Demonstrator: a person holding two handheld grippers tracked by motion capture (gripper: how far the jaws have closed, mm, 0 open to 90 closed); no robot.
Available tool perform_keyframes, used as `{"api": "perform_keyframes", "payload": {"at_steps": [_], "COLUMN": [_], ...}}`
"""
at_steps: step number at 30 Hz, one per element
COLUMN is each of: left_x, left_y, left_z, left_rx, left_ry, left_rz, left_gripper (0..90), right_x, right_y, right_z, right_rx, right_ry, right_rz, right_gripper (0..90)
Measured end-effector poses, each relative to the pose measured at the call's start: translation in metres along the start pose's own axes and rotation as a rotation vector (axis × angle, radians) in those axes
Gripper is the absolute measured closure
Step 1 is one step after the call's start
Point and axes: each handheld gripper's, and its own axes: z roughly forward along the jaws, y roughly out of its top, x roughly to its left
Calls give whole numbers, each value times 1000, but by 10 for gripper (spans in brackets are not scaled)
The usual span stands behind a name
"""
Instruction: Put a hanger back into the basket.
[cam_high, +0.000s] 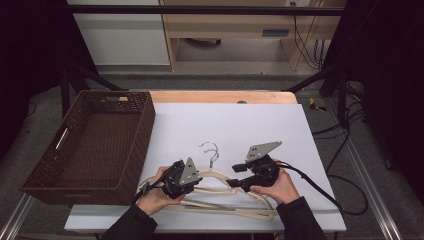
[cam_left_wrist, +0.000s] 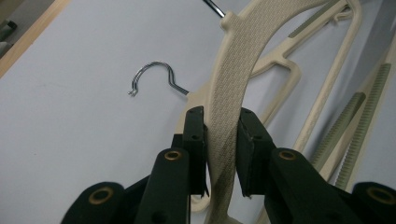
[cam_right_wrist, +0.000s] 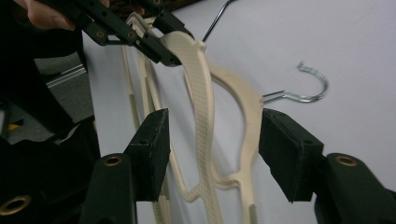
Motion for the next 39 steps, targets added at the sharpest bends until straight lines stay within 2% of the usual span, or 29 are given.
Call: {"api": "perform_keyframes", "payload": {"at_steps": [3, 7, 9, 10, 11, 12, 19, 20, 22, 23, 25, 26, 29, 30, 32, 34, 36, 37, 39], "left_x": [-2, -3, -3, -3, -3, -3, -2, -2, 1, 3, 7, 11, 14, 15, 19, 19, 19, 19, 18], "left_y": [0, 0, 0, 0, 0, 0, 1, 1, 1, 2, 2, 3, 3, 3, 3, 3, 3, 3, 3], "left_z": [0, -1, -1, -1, -1, -1, -6, -7, -11, -14, -21, -27, -31, -33, -35, -34, -33, -32, -30], "left_rx": [-12, -10, -11, -11, -11, -7, -11, -20, -40, -51, -78, -96, -107, -100, -89, -82, -73, -63, -69], "left_ry": [3, 1, 2, -2, -2, -5, -17, -22, -44, -63, -102, -141, -163, -178, -224, -239, -241, -256, -259], "left_rz": [-10, -8, -9, -9, -9, -4, -11, -17, -36, -51, -77, -94, -90, -83, -73, -78, -71, -58, -73], "left_gripper": [754, 754, 754, 754, 754, 753, 750, 747, 732, 677, 658, 599, 557, 540, 541, 563, 589, 603, 641], "right_x": [-2, -7, -7, -7, -7, -6, -5, -4, -2, 0, 2, 5, 9, 12, 14, 14, 15, 15, 16], "right_y": [-1, -1, -1, 0, 0, 1, 1, 2, 2, 3, 4, 5, 7, 8, 9, 9, 9, 9, 9], "right_z": [8, 20, 21, 22, 22, 22, 20, 19, 16, 13, 12, 8, 6, 3, 2, 2, 2, 2, 2], "right_rx": [30, 54, 60, 69, 69, 63, 65, 64, 53, 40, 36, 32, 16, 21, 19, 18, 20, 20, 25], "right_ry": [16, 62, 69, 84, 84, 99, 131, 135, 168, 188, 194, 217, 239, 234, 232, 229, 231, 230, 228], "right_rz": [14, 30, 33, 24, 24, 34, 34, 47, 41, 39, 32, 23, 3, -21, -29, -43, -43, -48, -47], "right_gripper": [493, 631, 660, 739, 739, 798, 819, 824, 839, 850, 853, 862, 866, 866, 866, 867, 866, 867, 866]}}
